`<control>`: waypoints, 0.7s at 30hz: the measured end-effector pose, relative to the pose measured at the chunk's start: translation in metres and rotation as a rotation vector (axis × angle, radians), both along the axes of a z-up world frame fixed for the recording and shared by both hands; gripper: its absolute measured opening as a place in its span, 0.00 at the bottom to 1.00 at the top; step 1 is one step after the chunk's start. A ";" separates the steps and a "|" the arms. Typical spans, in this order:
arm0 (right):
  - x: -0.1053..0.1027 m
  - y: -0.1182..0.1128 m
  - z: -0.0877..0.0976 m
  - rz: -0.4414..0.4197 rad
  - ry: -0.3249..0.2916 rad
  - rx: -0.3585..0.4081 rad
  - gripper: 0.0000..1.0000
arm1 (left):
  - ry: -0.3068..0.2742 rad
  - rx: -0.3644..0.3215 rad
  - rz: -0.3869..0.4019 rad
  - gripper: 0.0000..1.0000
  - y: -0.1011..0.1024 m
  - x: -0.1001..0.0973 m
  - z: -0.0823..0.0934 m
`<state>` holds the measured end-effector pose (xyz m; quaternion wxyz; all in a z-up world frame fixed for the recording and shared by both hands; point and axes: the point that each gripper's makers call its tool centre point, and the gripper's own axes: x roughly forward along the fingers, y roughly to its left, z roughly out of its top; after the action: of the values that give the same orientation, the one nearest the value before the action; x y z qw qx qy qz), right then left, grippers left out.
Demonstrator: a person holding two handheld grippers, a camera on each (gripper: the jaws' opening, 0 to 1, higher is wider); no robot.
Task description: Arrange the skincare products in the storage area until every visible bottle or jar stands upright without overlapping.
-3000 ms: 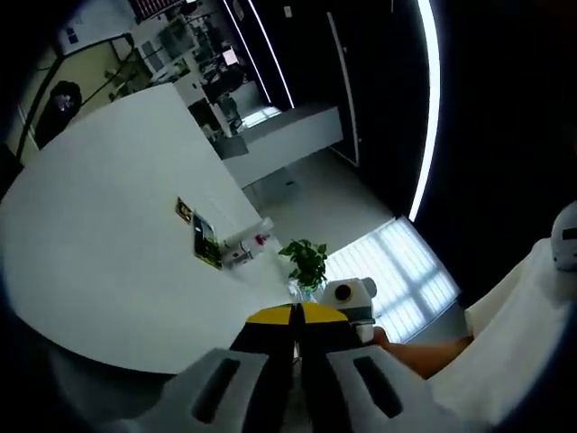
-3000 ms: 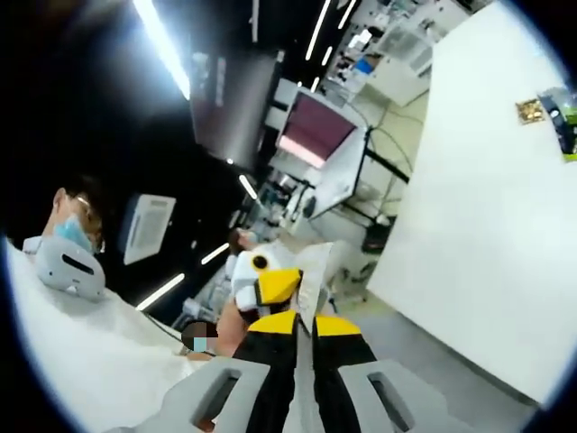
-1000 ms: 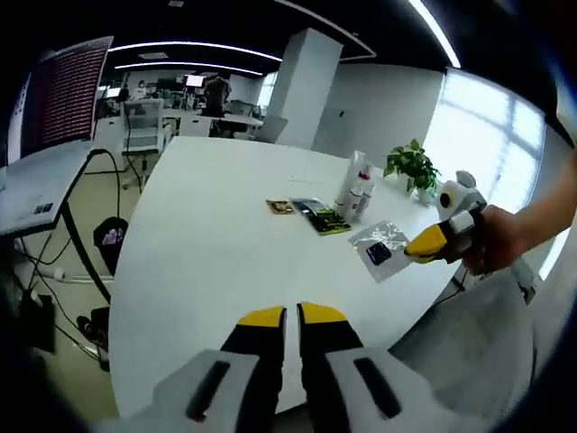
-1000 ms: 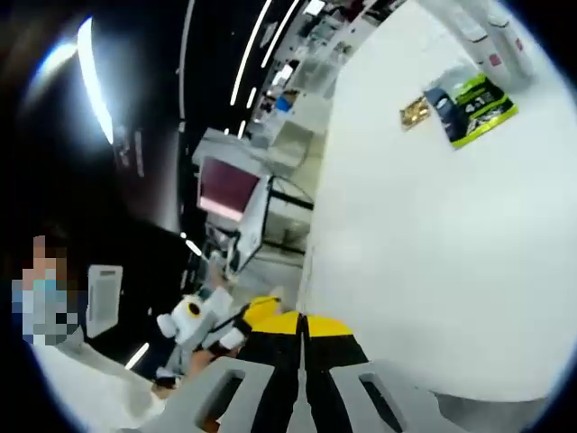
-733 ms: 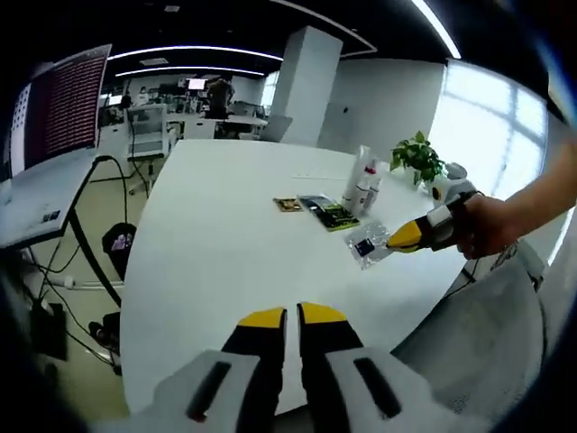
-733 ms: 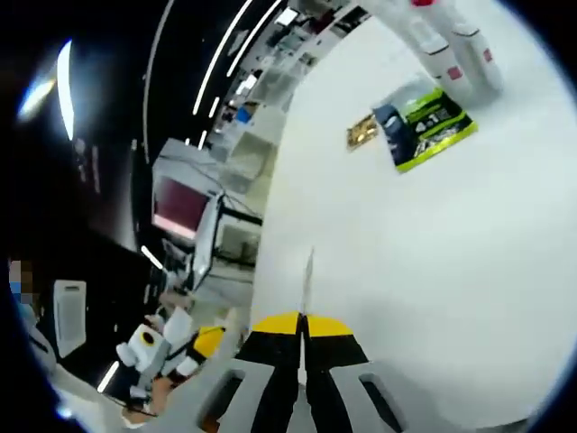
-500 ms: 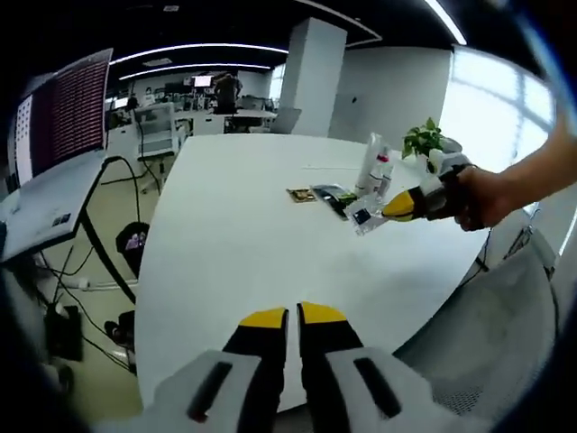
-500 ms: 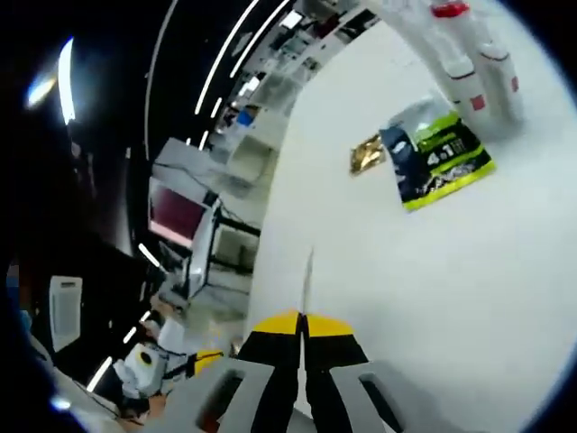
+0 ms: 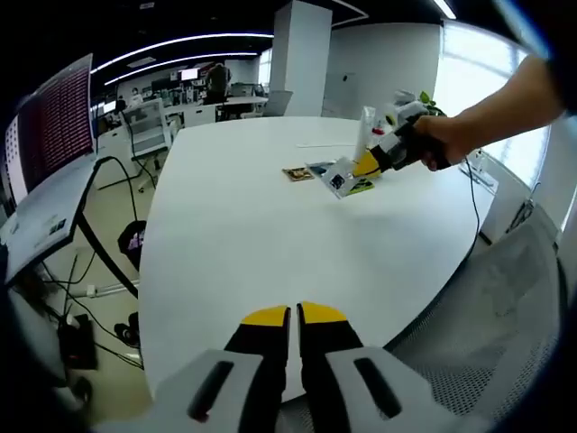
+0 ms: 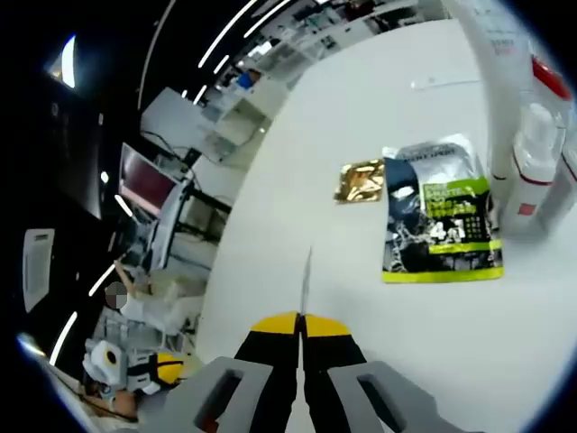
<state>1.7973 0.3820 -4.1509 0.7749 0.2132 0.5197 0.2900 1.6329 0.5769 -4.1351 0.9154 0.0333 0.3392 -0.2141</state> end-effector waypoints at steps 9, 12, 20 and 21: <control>0.020 0.006 -0.014 0.032 0.024 -0.042 0.00 | 0.011 0.013 -0.003 0.00 0.001 -0.002 -0.002; 0.027 0.005 -0.024 0.035 0.044 -0.066 0.00 | 0.015 0.015 -0.003 0.00 0.001 -0.002 -0.002; 0.045 0.006 -0.034 0.003 0.068 -0.093 0.00 | 0.024 0.004 0.018 0.00 0.004 -0.002 -0.004; 0.047 0.006 -0.035 -0.005 0.073 -0.098 0.00 | 0.024 0.003 0.018 0.00 0.004 -0.002 -0.004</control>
<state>1.8443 0.3884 -4.1861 0.7655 0.1867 0.5607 0.2545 1.6309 0.5810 -4.1387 0.9132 0.0292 0.3507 -0.2056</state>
